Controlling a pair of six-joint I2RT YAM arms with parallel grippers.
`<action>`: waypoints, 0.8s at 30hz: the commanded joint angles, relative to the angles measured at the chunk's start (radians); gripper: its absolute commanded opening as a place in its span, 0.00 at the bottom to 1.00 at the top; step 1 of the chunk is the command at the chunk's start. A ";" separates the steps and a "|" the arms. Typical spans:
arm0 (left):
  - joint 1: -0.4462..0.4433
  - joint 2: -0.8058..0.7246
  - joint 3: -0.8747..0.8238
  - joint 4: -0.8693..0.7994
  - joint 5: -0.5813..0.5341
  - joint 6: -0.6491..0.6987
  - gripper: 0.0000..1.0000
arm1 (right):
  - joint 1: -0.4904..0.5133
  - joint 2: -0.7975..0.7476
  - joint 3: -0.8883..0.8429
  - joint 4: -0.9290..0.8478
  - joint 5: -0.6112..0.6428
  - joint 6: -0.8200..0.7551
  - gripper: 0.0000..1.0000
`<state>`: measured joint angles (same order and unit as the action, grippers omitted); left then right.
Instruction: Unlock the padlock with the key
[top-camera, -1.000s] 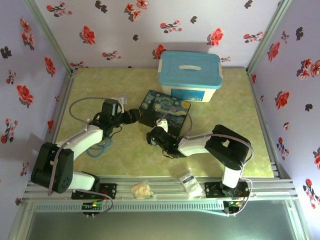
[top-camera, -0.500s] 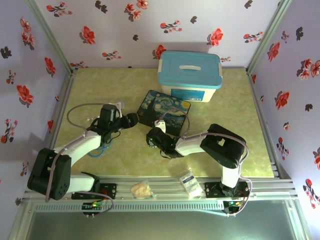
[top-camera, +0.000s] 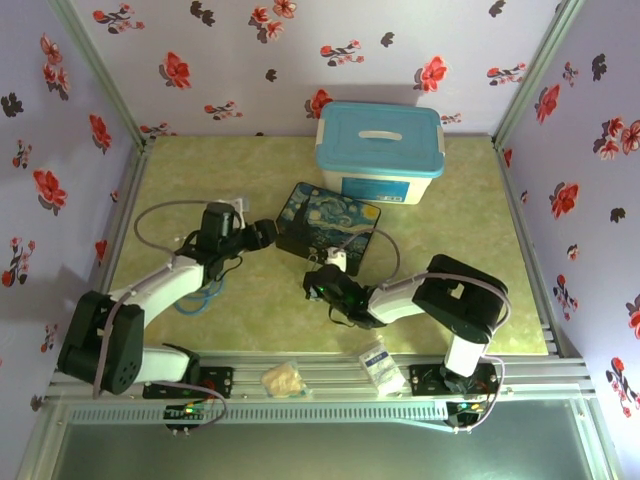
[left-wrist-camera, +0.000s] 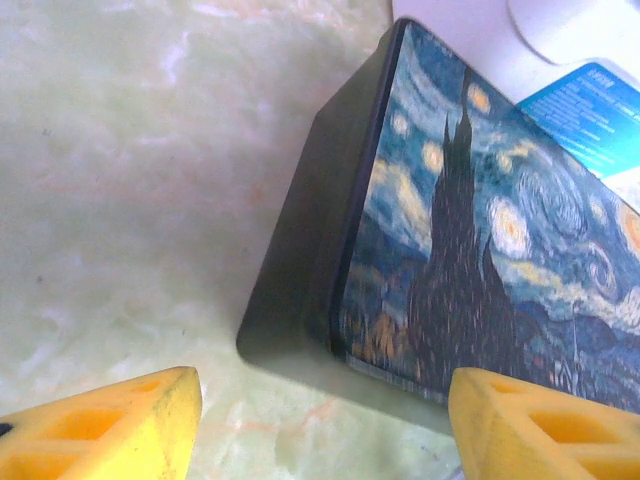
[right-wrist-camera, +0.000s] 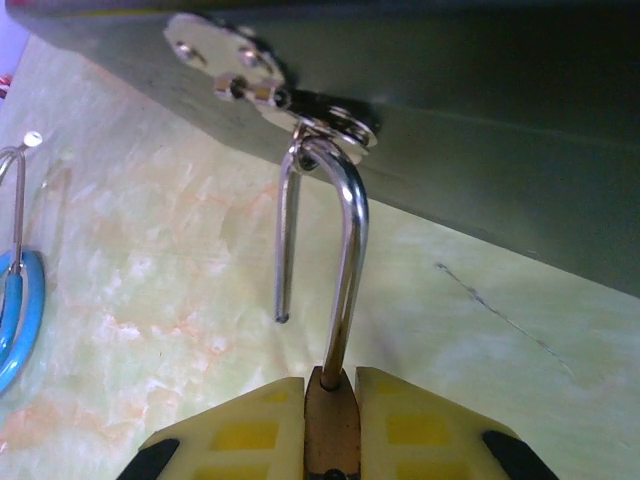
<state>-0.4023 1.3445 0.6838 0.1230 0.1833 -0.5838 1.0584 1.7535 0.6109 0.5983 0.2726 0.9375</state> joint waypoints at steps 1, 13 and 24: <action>-0.015 0.047 0.091 -0.041 -0.013 0.050 0.67 | -0.012 -0.017 -0.056 0.016 0.000 0.073 0.08; -0.121 0.287 0.239 -0.080 0.007 0.117 0.66 | -0.060 0.079 -0.232 0.445 -0.067 0.266 0.07; -0.177 0.356 0.251 -0.157 -0.133 0.141 0.41 | -0.063 0.270 -0.282 0.788 0.009 0.342 0.03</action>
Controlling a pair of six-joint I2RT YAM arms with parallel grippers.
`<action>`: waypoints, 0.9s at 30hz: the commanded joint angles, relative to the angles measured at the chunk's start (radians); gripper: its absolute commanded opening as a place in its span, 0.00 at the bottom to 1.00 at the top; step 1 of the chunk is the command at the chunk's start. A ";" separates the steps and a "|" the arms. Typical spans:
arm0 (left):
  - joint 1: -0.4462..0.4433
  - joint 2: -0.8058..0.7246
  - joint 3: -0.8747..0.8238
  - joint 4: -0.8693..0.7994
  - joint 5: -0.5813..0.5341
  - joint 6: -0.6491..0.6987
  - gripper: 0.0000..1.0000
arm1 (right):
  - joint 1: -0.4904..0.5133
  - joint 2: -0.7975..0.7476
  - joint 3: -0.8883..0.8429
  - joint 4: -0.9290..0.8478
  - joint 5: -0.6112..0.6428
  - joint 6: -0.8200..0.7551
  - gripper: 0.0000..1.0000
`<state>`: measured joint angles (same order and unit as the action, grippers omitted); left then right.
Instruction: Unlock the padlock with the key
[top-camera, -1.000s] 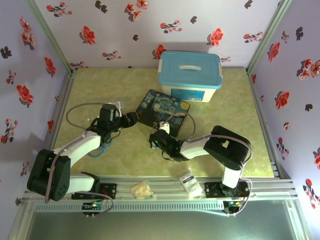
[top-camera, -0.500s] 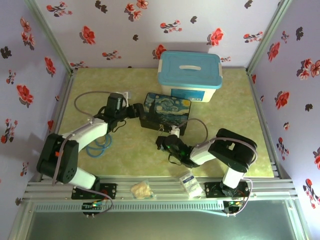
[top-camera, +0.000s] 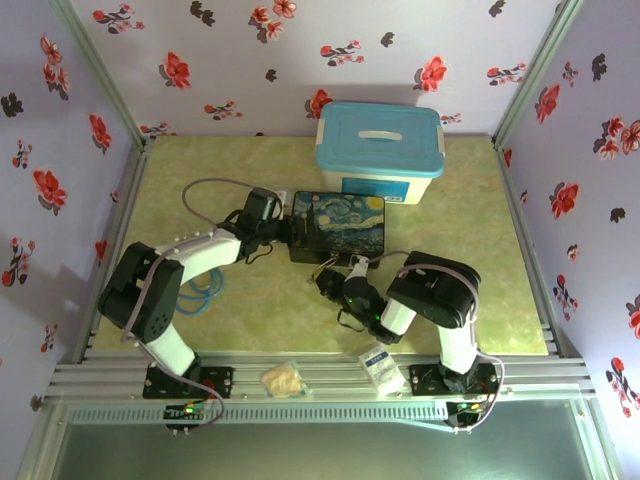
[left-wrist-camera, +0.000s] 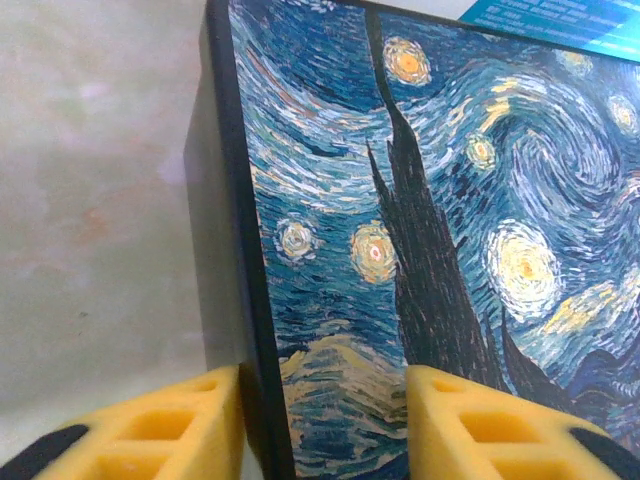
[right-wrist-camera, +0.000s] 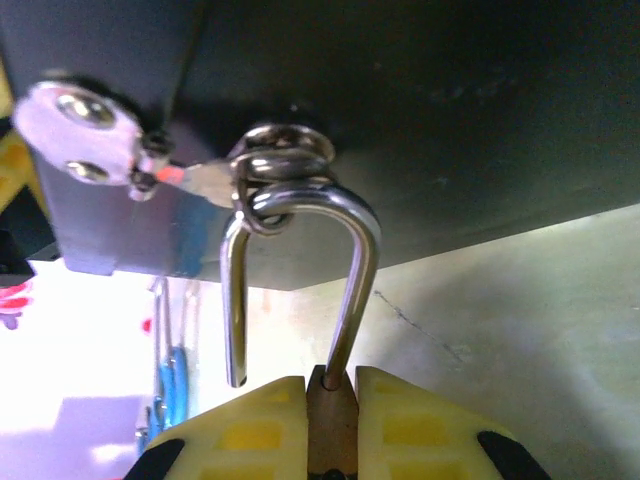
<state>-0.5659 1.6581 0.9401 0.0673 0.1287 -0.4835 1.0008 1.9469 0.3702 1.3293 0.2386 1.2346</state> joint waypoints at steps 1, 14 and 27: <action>-0.012 0.045 -0.010 -0.101 -0.089 0.039 0.42 | -0.011 0.083 -0.043 0.056 0.047 0.049 0.03; -0.018 0.063 -0.046 -0.088 -0.093 0.044 0.44 | -0.013 0.063 -0.061 0.057 0.194 0.127 0.02; -0.017 0.060 -0.060 -0.081 -0.088 0.069 0.42 | -0.021 0.024 -0.044 0.057 0.235 0.181 0.02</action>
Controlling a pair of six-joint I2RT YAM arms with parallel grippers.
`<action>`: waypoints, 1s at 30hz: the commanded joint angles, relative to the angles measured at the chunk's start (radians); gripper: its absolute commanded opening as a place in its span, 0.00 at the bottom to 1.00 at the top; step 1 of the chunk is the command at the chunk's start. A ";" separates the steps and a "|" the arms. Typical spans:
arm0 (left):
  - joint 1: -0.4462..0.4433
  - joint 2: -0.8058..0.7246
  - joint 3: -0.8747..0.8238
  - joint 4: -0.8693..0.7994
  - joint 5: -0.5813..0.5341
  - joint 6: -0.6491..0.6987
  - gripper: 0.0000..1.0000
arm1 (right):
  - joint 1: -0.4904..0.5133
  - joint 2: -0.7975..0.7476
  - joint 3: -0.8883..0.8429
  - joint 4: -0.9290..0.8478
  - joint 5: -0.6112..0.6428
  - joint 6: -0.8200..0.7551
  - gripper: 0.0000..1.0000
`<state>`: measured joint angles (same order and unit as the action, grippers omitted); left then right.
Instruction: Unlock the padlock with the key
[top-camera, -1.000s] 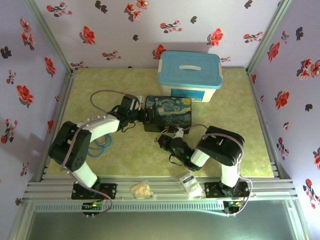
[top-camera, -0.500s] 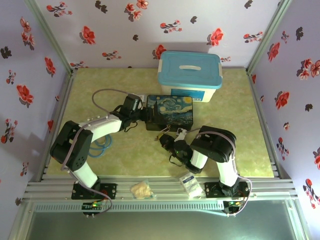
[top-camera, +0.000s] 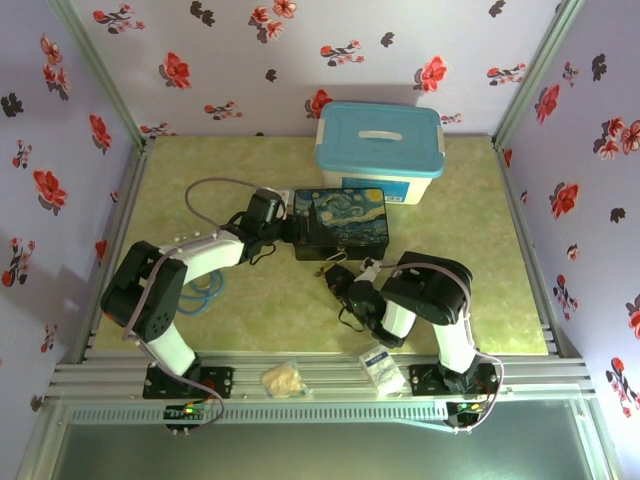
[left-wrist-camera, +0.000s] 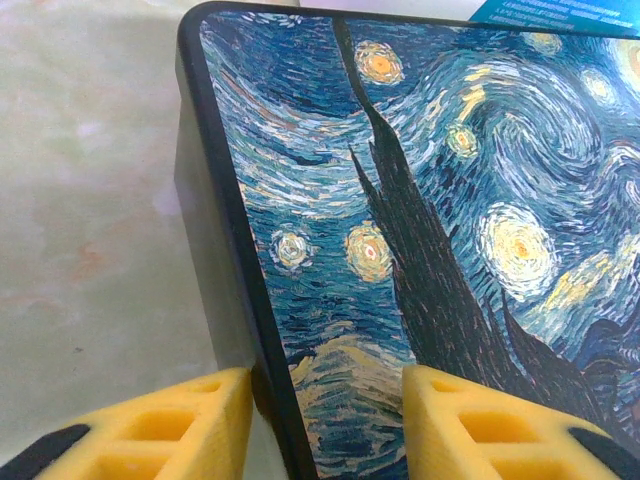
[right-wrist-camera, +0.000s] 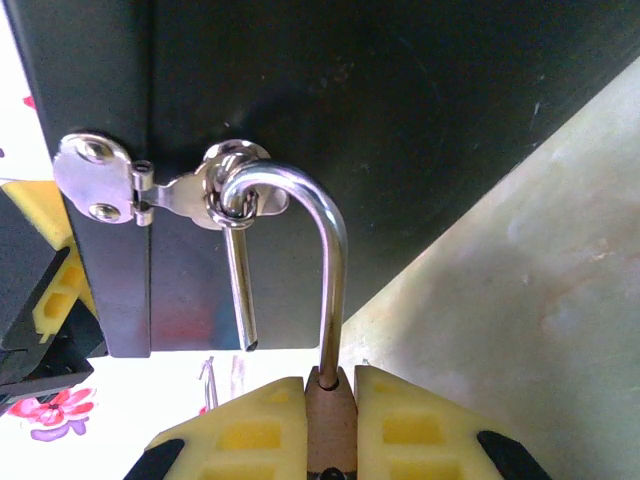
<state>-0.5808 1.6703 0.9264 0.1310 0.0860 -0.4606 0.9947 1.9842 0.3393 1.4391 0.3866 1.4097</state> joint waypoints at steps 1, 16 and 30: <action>-0.002 0.048 -0.044 -0.145 -0.042 0.050 0.42 | -0.016 -0.022 -0.009 -0.053 0.082 -0.004 0.03; -0.002 0.046 -0.049 -0.139 -0.039 0.083 0.40 | -0.057 -0.059 -0.029 -0.053 0.047 0.015 0.02; -0.002 0.045 -0.061 -0.124 -0.039 0.085 0.39 | -0.065 -0.039 -0.035 -0.053 0.006 0.203 0.01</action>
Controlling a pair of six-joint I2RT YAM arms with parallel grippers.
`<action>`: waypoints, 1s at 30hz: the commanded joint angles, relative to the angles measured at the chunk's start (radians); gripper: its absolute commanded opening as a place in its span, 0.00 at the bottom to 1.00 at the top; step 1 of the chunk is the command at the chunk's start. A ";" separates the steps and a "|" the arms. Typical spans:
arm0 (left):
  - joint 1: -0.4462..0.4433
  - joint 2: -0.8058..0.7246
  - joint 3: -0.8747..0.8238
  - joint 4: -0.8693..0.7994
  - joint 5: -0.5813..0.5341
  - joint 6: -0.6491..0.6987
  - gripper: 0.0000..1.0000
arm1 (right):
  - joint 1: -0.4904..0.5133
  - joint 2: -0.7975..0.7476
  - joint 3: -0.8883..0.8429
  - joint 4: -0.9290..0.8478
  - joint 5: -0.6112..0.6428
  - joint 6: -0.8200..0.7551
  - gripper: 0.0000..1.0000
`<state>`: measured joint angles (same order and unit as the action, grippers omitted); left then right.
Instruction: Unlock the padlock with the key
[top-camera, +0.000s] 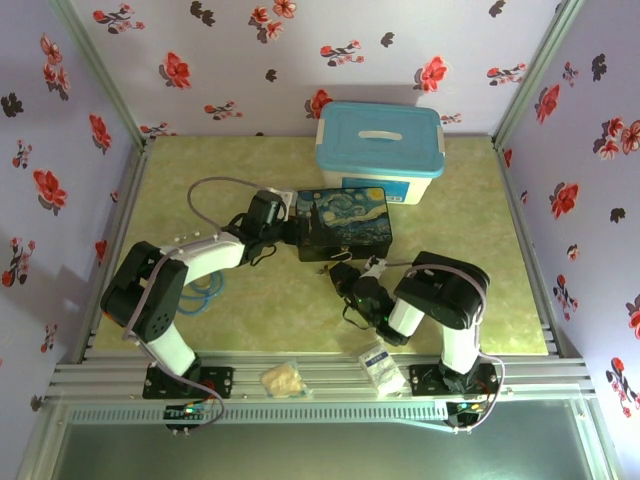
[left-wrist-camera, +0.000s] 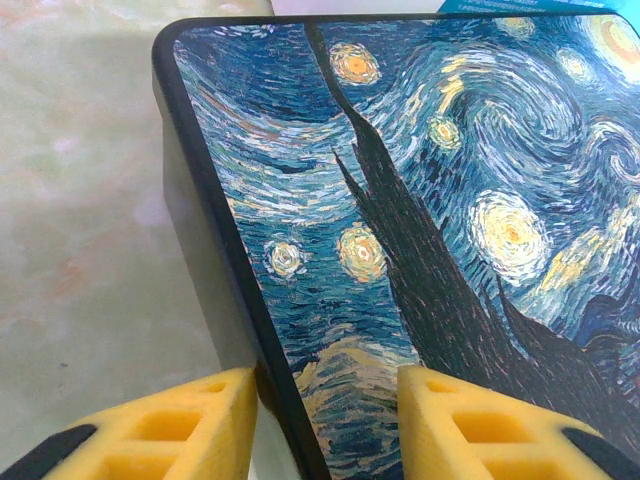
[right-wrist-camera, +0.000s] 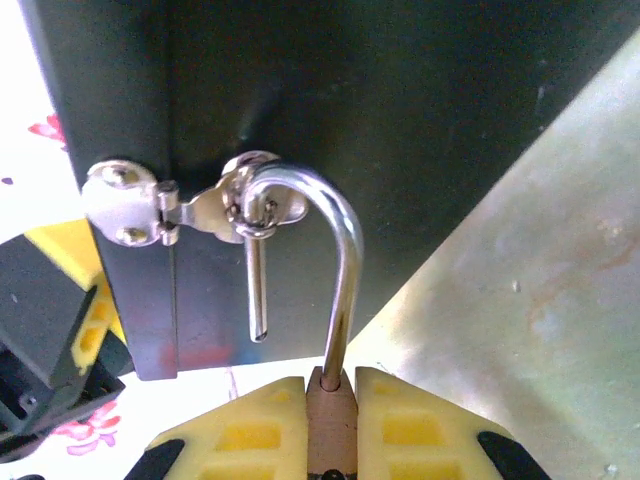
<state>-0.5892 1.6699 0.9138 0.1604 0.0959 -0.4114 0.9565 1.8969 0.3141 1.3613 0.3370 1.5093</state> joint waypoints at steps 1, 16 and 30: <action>0.005 0.044 -0.050 -0.150 -0.049 0.034 0.39 | -0.028 0.069 -0.018 0.025 0.067 0.131 0.01; 0.017 0.055 -0.066 -0.142 -0.071 0.036 0.37 | -0.076 0.009 -0.057 0.025 0.075 0.057 0.07; 0.016 -0.006 -0.023 -0.129 -0.024 -0.021 0.40 | -0.056 0.138 -0.035 0.024 0.004 0.040 0.23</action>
<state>-0.5823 1.6516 0.8970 0.1642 0.0971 -0.4206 0.8948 1.9823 0.2886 1.4818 0.3374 1.5497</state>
